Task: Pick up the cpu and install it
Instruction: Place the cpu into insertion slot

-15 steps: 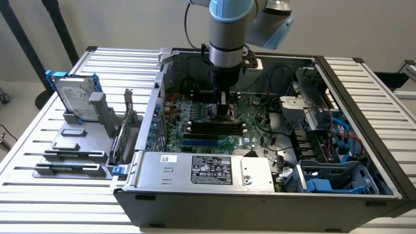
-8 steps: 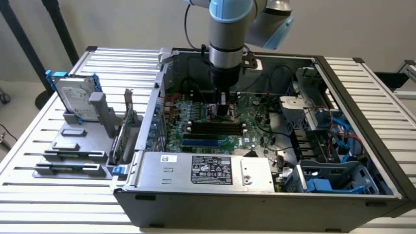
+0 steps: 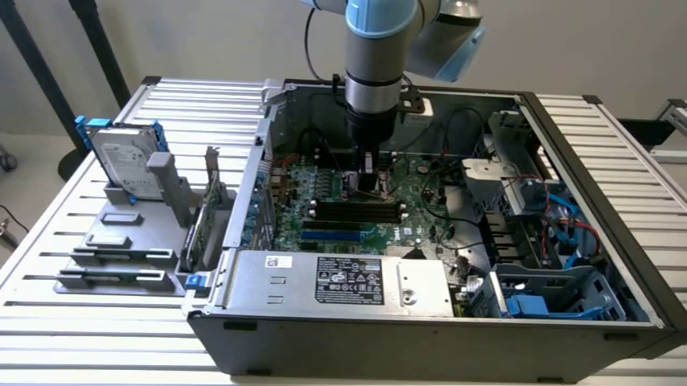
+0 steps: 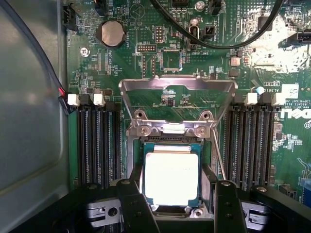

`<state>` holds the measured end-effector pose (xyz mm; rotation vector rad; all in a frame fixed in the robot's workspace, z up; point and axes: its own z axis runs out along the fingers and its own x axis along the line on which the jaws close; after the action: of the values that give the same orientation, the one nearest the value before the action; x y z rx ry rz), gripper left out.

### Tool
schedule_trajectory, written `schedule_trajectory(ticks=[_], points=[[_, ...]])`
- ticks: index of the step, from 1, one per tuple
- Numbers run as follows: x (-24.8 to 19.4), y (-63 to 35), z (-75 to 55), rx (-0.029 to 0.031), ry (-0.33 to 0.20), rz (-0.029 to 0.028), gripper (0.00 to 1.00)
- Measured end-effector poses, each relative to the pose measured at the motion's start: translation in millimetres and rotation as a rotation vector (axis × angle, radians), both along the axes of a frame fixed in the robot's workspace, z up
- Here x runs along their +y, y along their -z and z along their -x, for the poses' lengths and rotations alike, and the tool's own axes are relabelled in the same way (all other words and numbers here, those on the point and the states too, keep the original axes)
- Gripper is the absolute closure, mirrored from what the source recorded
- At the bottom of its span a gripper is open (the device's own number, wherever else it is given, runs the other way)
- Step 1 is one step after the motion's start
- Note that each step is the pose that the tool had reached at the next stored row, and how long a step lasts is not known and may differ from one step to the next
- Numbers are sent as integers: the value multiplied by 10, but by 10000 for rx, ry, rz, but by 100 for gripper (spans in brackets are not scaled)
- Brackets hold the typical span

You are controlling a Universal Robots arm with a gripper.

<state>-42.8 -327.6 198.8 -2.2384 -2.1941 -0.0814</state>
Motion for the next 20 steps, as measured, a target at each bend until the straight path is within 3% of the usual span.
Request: schedule_trajectory(ticks=[14,20], points=[[3,18,-6,1,1,60,45],[10,31,-6,2,4,120,45]])
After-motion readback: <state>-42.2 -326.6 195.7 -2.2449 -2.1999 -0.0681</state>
